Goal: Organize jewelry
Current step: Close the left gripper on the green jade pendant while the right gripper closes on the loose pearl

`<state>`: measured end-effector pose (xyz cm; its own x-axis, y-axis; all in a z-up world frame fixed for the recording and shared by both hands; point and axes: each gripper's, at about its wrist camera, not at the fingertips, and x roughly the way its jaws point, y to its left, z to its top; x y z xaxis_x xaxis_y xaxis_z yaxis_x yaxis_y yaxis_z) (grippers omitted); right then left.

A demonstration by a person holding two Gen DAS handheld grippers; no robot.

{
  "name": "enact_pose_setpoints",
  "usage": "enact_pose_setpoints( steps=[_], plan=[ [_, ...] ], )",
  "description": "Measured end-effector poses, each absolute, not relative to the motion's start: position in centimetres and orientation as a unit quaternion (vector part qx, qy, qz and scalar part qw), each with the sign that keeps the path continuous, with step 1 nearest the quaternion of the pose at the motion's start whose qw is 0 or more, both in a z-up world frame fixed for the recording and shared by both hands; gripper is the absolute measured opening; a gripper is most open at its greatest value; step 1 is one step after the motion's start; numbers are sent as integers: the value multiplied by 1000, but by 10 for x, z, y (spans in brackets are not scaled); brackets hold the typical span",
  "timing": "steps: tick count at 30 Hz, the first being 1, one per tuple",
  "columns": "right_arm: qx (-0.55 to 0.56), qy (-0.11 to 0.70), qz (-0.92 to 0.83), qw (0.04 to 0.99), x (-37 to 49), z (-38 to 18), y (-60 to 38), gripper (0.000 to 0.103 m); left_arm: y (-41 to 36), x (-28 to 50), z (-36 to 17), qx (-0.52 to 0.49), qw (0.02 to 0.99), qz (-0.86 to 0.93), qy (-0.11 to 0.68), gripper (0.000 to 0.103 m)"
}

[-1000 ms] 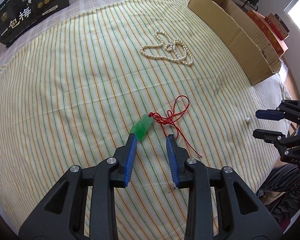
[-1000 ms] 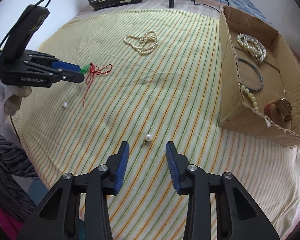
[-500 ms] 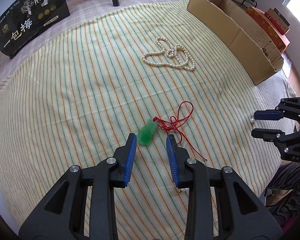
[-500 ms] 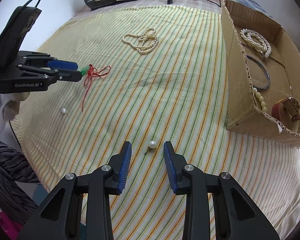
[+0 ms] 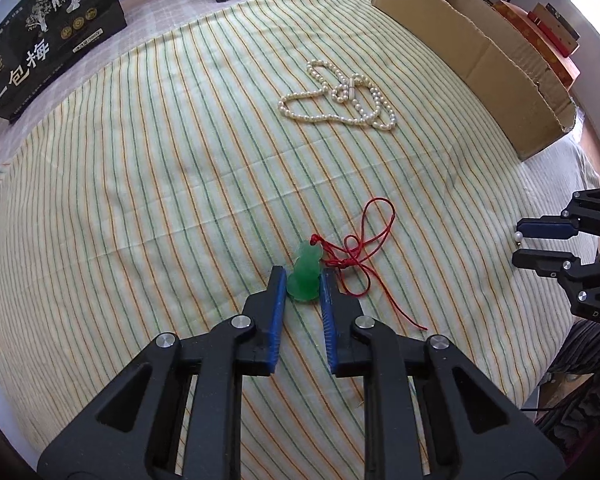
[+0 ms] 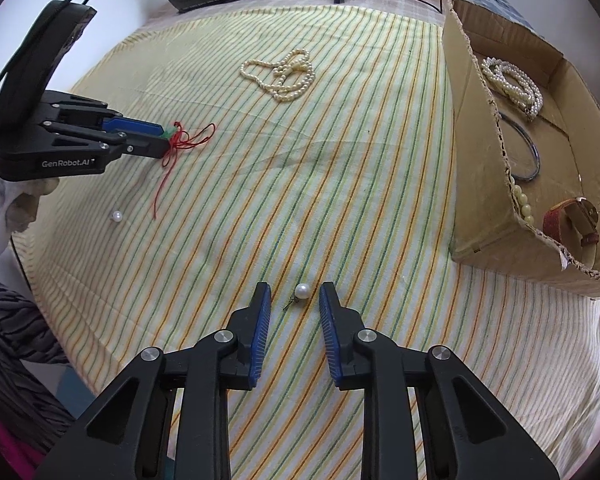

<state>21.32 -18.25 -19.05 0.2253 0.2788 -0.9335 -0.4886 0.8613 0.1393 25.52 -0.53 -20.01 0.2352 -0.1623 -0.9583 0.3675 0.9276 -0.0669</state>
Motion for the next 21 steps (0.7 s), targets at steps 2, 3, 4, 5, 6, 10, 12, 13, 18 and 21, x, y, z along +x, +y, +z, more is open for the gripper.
enact_pose_setpoints(
  steps=[2, 3, 4, 5, 6, 10, 12, 13, 18, 21],
  plan=[
    [-100, 570, 248, 777, 212, -190, -180, 17, -7, 255, -200, 87, 782, -168, 594, 16],
    [-103, 569, 248, 777, 211, -190, -179, 15, -7, 256, -200, 85, 783, -166, 594, 16],
    [-107, 568, 247, 778, 211, -190, -179, 12, -7, 256, -199, 81, 783, -165, 594, 16],
    [-109, 567, 247, 778, 210, -190, -178, 11, -6, 254, -199, 79, 784, -165, 594, 16],
    [-110, 566, 247, 779, 210, -190, -178, 10, -6, 253, -198, 76, 784, -164, 593, 16],
    [-106, 563, 246, 782, 210, -188, -178, 6, -3, 250, -194, 67, 788, -164, 589, 15],
    [-105, 559, 246, 785, 209, -185, -182, 6, -2, 250, -190, 62, 792, -165, 585, 15],
    [-103, 554, 246, 789, 209, -181, -183, 6, 0, 248, -186, 59, 794, -165, 582, 15],
    [-89, 538, 246, 801, 211, -168, -187, 5, 10, 248, -169, 30, 806, -165, 568, 15],
    [-80, 530, 247, 807, 210, -159, -191, 5, 12, 246, -158, 18, 812, -167, 559, 15]
  ],
)
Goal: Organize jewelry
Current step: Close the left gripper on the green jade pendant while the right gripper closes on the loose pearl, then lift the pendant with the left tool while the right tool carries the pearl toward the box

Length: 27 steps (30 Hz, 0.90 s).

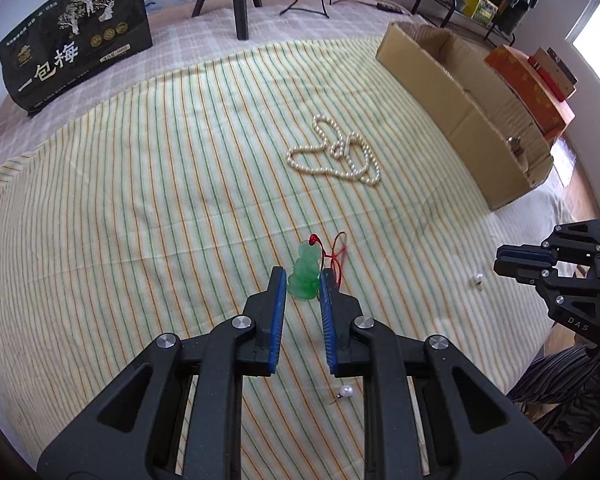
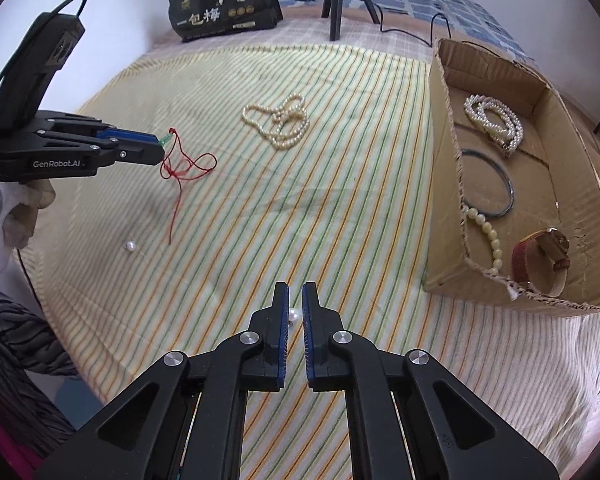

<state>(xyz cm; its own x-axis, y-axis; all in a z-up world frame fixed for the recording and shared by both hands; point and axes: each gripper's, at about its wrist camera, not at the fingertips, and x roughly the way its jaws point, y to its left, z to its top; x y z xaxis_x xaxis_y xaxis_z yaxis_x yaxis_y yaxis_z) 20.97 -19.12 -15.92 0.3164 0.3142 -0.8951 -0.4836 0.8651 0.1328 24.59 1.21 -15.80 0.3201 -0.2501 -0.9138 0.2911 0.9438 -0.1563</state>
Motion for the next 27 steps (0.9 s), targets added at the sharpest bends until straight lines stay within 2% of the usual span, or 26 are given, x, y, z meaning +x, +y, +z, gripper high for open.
enact_pose_setpoints(
  steps=[27],
  plan=[
    [-25, 452, 221, 864, 231, -93, -233, 5, -15, 252, -58, -34, 865, -215, 452, 15]
  ],
)
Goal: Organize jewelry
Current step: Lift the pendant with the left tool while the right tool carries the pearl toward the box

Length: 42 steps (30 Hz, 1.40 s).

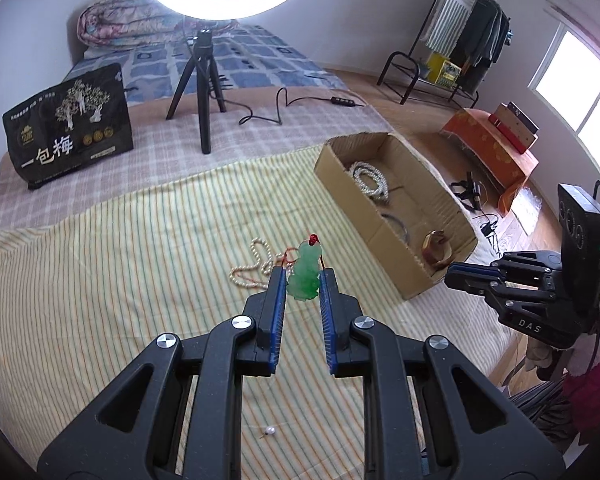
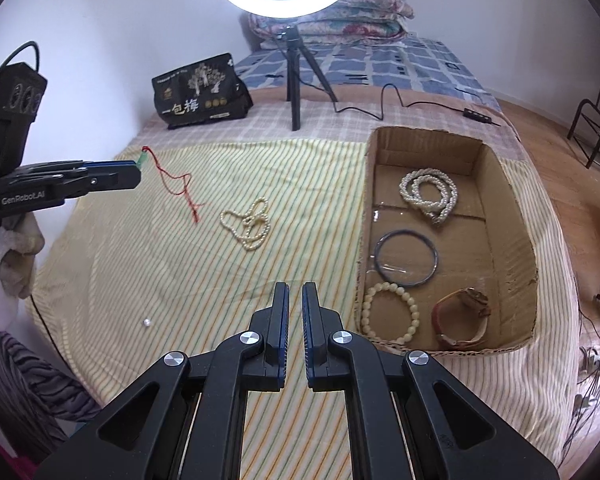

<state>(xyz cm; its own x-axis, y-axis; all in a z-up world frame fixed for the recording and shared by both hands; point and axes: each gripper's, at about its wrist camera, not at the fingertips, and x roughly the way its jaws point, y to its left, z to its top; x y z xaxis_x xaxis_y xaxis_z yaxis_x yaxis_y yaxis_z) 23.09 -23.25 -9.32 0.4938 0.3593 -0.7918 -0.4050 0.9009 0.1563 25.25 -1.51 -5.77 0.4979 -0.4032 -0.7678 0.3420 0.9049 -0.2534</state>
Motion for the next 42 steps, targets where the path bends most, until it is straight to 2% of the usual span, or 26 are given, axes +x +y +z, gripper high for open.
enact_pose_setpoints(
  steps=[8, 10, 12, 21, 27, 31, 37, 42],
  plan=[
    [-53, 500, 278, 818, 221, -131, -208, 8, -19, 251, -61, -31, 863, -215, 456, 15],
    [-74, 510, 286, 808, 216, -142, -199, 22, -17, 252, -63, -32, 862, -213, 459, 15],
    [-97, 518, 293, 798, 213, -154, -191, 31, -16, 252, -64, -33, 861, -211, 461, 15],
    [-140, 540, 285, 780, 211, -187, -179, 30, -10, 251, -67, -33, 861, -205, 463, 15],
    [-156, 542, 277, 778, 211, -196, -177, 21, -7, 252, -68, -31, 861, -203, 465, 15],
    [-161, 543, 277, 777, 212, -196, -174, 7, -5, 252, -68, -33, 862, -200, 465, 15],
    [-143, 534, 279, 785, 211, -181, -180, 7, -5, 252, -66, -36, 863, -200, 463, 15],
    [-102, 505, 279, 810, 213, -145, -196, 7, -7, 253, -60, -42, 864, -203, 458, 15]
  ],
)
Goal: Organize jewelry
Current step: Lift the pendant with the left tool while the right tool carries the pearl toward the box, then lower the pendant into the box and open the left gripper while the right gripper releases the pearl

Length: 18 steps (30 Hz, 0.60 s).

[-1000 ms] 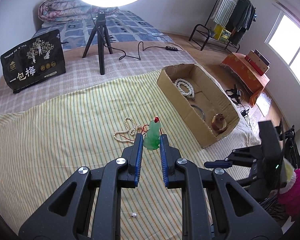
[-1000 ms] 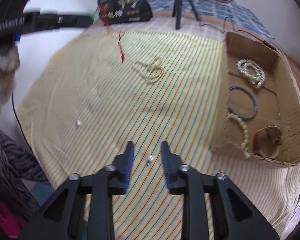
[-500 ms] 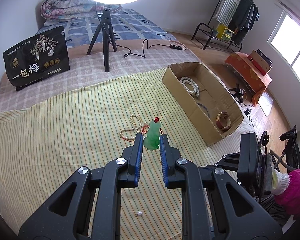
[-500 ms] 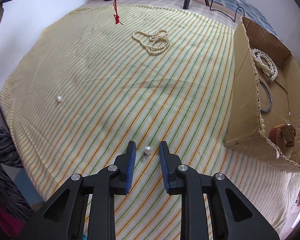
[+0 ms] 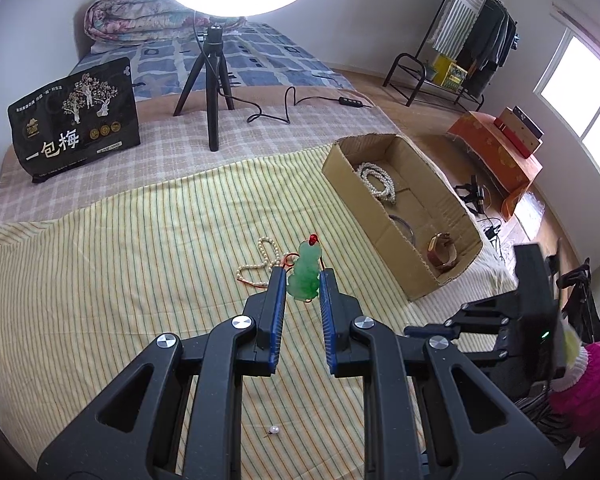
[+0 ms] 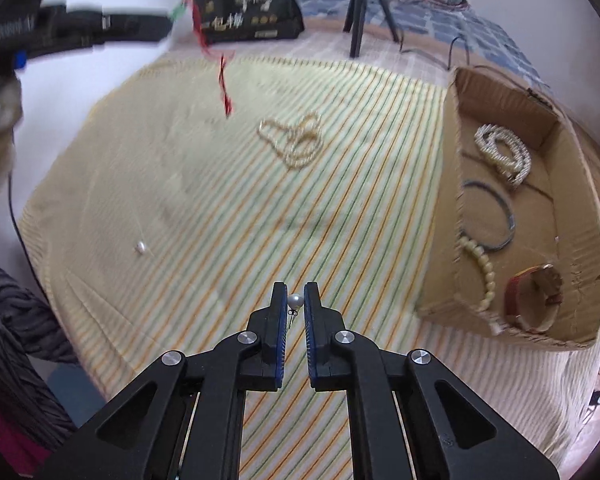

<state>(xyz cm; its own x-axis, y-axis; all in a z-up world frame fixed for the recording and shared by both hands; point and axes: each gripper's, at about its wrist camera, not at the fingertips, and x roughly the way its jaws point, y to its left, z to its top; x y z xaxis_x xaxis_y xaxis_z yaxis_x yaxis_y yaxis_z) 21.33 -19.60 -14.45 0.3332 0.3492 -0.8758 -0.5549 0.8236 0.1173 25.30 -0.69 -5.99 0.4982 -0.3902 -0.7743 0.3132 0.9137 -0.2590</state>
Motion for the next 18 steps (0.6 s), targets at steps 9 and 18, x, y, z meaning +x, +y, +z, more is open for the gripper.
enact_pose_setpoints(
  steps=[9, 18],
  plan=[
    [-57, 460, 236, 854, 243, -96, -234, 7, -27, 258, -45, -51, 868, -221, 443, 15],
    [-22, 444, 187, 876, 266, -77, -275, 7, -76, 280, -31, -48, 867, -253, 427, 15]
  ],
)
